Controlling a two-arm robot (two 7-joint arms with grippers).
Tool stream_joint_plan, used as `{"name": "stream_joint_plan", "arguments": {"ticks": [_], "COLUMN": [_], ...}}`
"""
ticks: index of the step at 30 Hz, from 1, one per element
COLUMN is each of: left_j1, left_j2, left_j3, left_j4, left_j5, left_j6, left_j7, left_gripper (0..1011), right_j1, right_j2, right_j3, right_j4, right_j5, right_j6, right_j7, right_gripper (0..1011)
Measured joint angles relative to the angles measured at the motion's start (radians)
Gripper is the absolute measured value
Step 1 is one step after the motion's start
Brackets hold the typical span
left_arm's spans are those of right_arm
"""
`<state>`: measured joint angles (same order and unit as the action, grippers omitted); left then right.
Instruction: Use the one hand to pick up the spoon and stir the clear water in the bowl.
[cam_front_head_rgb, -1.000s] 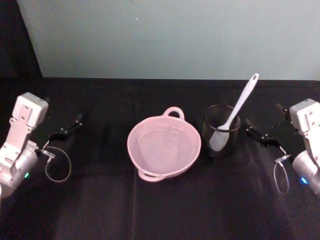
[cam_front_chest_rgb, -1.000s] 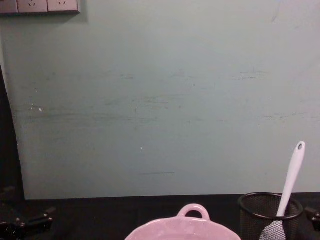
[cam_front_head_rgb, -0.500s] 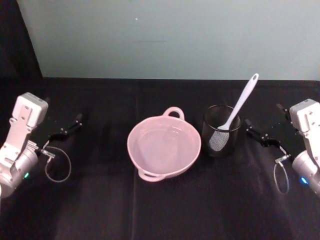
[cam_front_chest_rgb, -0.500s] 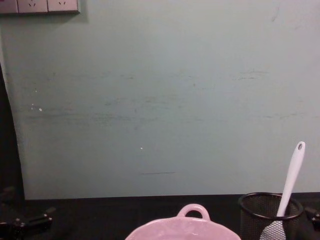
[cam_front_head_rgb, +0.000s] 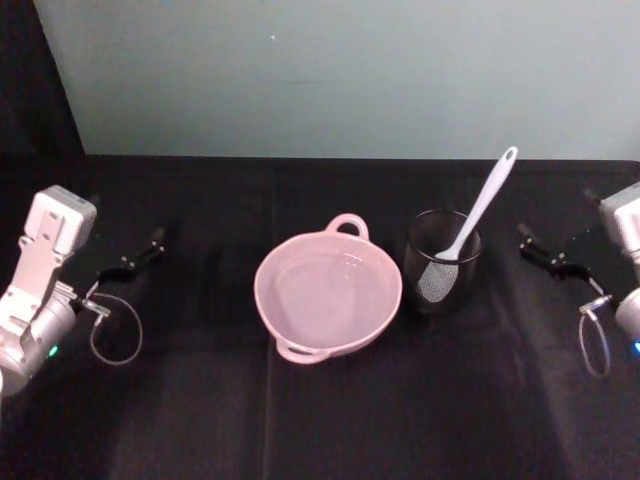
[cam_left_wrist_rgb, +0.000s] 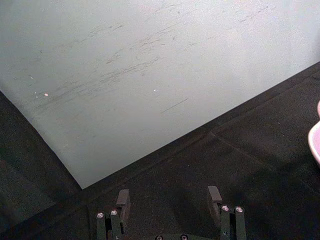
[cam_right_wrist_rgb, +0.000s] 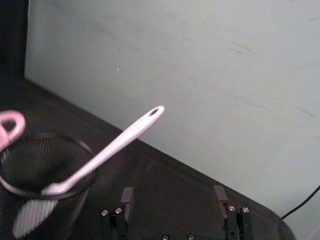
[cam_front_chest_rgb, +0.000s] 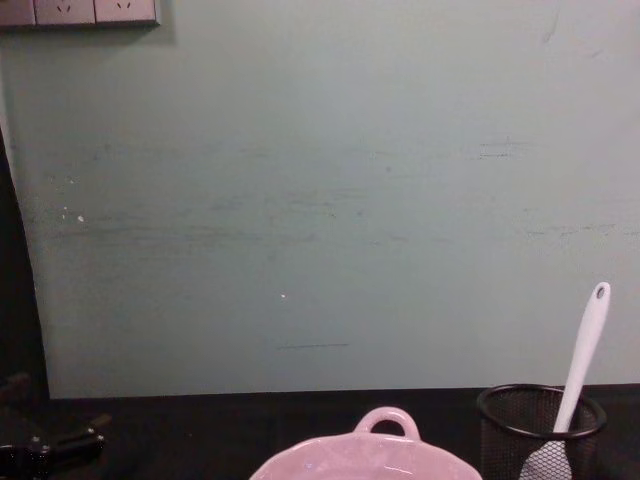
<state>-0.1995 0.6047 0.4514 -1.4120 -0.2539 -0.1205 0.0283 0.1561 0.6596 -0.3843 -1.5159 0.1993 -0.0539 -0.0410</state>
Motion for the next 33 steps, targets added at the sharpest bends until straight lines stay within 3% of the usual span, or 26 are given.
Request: {"name": "stream_joint_plan", "arguments": {"ticks": [4,5,10,12,13,14,16,21,26,30,33], "left_j1": [0.0,0.0,0.0,0.0,0.0,0.0,0.0,0.0,0.0,0.0,0.0], "left_j2": [0.0,0.0,0.0,0.0,0.0,0.0,0.0,0.0,0.0,0.0,0.0], "left_j3": [0.0,0.0,0.0,0.0,0.0,0.0,0.0,0.0,0.0,0.0,0.0], "left_j4": [0.0,0.0,0.0,0.0,0.0,0.0,0.0,0.0,0.0,0.0,0.0], "left_j5": [0.0,0.0,0.0,0.0,0.0,0.0,0.0,0.0,0.0,0.0,0.0], "left_j6": [0.0,0.0,0.0,0.0,0.0,0.0,0.0,0.0,0.0,0.0,0.0], "left_j7": [0.0,0.0,0.0,0.0,0.0,0.0,0.0,0.0,0.0,0.0,0.0], "left_gripper": [1011,1011,1011,1011,1011,1011,1011,1011,1011,1011,1011], "right_j1": [-0.029,-0.04,-0.055,-0.049,-0.049,-0.044,-0.018,0.039,0.107,0.144,0.191], "right_j2": [-0.003,-0.008,-0.026,-0.042,-0.042,-0.048,-0.069,-0.091,-0.109,-0.117,-0.126], "right_j3": [0.066,0.094,0.168,0.211,0.211,0.221,0.25,0.259,0.239,0.218,0.179], "right_j4": [-0.039,-0.053,-0.08,-0.081,-0.081,-0.076,-0.045,0.016,0.081,0.112,0.152], "right_j5": [0.124,0.189,0.36,0.485,0.485,0.516,0.638,0.772,0.838,0.844,0.831], "right_j6": [0.003,0.014,0.078,0.163,0.163,0.188,0.296,0.427,0.509,0.521,0.518], "right_j7": [0.065,0.099,0.191,0.256,0.256,0.272,0.325,0.357,0.362,0.364,0.37], "right_gripper": [1003,1003,1003,1002,1003,1003,1002,1003,1002,1002,1003]}}
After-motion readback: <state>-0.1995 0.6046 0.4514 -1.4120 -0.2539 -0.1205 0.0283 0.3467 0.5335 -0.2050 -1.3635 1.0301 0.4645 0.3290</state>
